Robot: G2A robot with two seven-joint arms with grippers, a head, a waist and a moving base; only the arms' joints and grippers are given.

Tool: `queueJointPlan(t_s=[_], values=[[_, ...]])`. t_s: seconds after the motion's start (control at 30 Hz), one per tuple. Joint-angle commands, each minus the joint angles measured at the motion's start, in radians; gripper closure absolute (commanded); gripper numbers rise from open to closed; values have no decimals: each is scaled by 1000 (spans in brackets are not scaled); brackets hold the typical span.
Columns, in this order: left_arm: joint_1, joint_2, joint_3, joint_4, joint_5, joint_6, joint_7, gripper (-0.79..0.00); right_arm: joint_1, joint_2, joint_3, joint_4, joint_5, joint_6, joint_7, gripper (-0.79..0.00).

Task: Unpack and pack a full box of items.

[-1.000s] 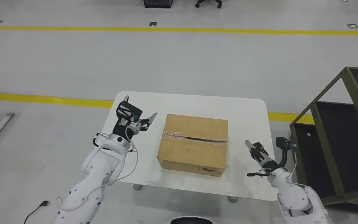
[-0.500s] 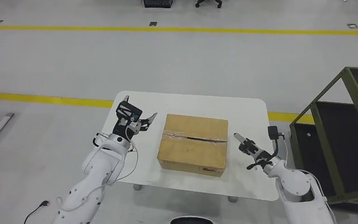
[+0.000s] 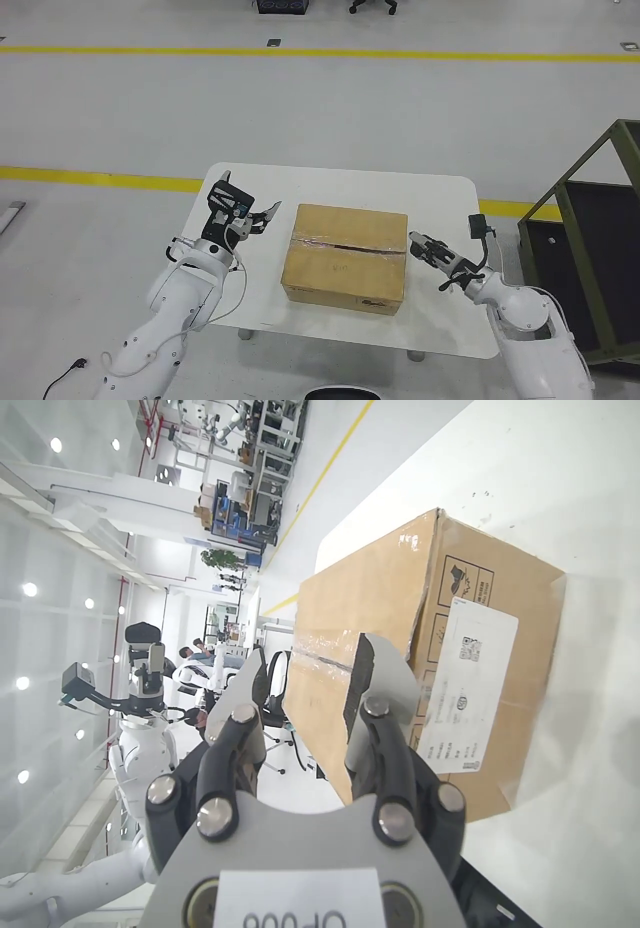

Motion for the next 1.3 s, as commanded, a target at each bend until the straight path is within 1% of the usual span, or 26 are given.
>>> queueJointPlan(t_s=[0.0,0.17,0.23,0.3,0.57,0.7,0.9,1.0,1.07,1.1,1.13,1.2,1.27], values=[[0,0,0,0,0,0,0,-785,9,1,-11,10,-26,0,-12,-360],[0,0,0,0,0,0,0,-785,41,3,-48,38,-134,9,-58,-360],[0,0,0,0,0,0,0,-785,55,3,-68,53,-160,13,-71,-345],[0,0,0,0,0,0,0,-785,68,3,-86,67,-190,16,-82,-348],[0,0,0,0,0,0,0,-785,97,2,-134,112,-228,7,-88,-348],[0,0,0,0,0,0,0,-785,101,6,-141,116,-241,0,-67,-345],[0,0,0,0,0,0,0,-785,109,14,-161,97,-287,-25,2,-323],[0,0,0,0,0,0,0,-785,114,19,-168,87,-312,-35,33,-286],[0,0,0,0,0,0,0,-785,118,21,-171,89,-318,-36,44,-225],[0,0,0,0,0,0,0,-785,120,22,-173,91,-321,-34,46,-206],[0,0,0,0,0,0,0,-785,123,22,-175,95,-324,-34,49,-154],[0,0,0,0,0,0,0,-785,131,23,-179,102,-326,-34,54,-12],[0,0,0,0,0,0,0,-785,137,24,-182,109,-312,-37,60,0]])
